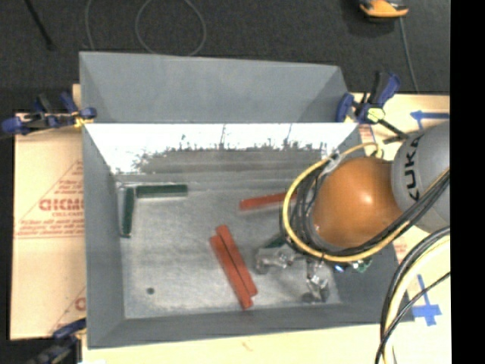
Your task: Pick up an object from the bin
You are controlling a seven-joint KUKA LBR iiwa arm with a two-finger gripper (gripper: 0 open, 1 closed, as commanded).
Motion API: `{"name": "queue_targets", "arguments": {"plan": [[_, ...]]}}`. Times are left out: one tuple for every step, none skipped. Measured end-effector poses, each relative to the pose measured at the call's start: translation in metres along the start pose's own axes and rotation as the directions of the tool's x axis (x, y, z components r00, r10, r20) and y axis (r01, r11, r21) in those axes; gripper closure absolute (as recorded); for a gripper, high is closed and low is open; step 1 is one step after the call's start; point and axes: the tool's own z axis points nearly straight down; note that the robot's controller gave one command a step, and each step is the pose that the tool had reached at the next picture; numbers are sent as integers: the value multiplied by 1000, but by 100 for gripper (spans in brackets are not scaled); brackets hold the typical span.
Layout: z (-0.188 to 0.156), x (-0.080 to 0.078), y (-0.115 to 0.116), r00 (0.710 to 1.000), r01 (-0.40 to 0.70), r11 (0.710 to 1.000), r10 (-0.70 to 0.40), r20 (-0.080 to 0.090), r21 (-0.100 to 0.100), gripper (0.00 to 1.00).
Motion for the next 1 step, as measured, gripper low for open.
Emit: {"name": "queue_targets", "arguments": {"plan": [[-79,-44,-11,914,405,914,-405,3,3,0]]}}
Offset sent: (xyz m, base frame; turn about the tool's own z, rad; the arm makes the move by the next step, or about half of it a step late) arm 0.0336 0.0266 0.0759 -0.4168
